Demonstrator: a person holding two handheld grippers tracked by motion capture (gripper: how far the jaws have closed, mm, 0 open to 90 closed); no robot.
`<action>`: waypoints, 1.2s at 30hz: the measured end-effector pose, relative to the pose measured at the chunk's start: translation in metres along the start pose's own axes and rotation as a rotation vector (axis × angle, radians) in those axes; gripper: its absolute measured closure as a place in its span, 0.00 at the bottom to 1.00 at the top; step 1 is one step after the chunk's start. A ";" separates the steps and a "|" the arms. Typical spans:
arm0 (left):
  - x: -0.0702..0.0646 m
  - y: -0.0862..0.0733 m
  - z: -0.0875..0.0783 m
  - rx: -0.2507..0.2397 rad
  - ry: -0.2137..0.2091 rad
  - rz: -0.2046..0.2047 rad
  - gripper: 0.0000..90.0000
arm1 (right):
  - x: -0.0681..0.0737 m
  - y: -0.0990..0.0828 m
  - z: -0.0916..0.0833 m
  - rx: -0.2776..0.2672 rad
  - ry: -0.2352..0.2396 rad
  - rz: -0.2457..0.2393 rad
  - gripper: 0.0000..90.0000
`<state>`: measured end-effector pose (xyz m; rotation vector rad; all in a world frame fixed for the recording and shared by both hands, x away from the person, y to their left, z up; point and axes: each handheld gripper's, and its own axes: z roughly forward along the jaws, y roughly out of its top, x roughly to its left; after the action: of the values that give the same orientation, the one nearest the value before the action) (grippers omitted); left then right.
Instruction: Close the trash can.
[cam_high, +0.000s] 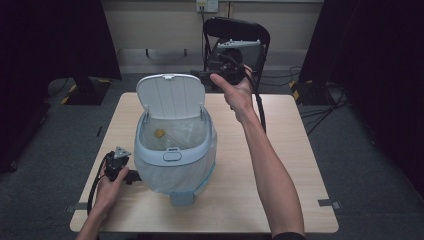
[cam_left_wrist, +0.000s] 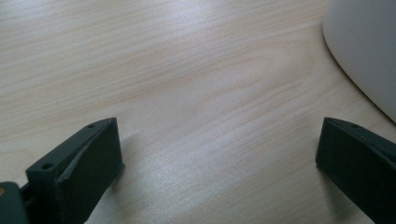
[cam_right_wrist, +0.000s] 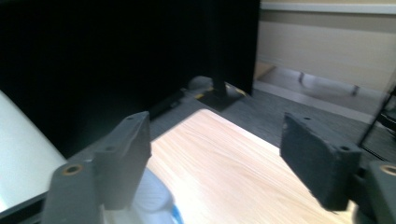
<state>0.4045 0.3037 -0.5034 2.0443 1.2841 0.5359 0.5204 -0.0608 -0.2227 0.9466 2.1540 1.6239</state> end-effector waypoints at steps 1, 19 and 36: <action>0.000 0.000 0.000 -0.001 0.000 -0.001 0.00 | 0.001 0.000 -0.001 -0.011 0.022 0.001 0.27; 0.000 0.000 0.000 -0.001 0.000 -0.001 0.00 | 0.014 -0.003 -0.012 0.008 0.059 -0.054 0.27; 0.000 0.000 0.000 0.000 0.000 -0.001 0.00 | 0.042 -0.020 -0.025 0.014 0.096 -0.115 0.25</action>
<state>0.4045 0.3037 -0.5034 2.0436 1.2845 0.5360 0.4681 -0.0558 -0.2265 0.7480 2.2415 1.6319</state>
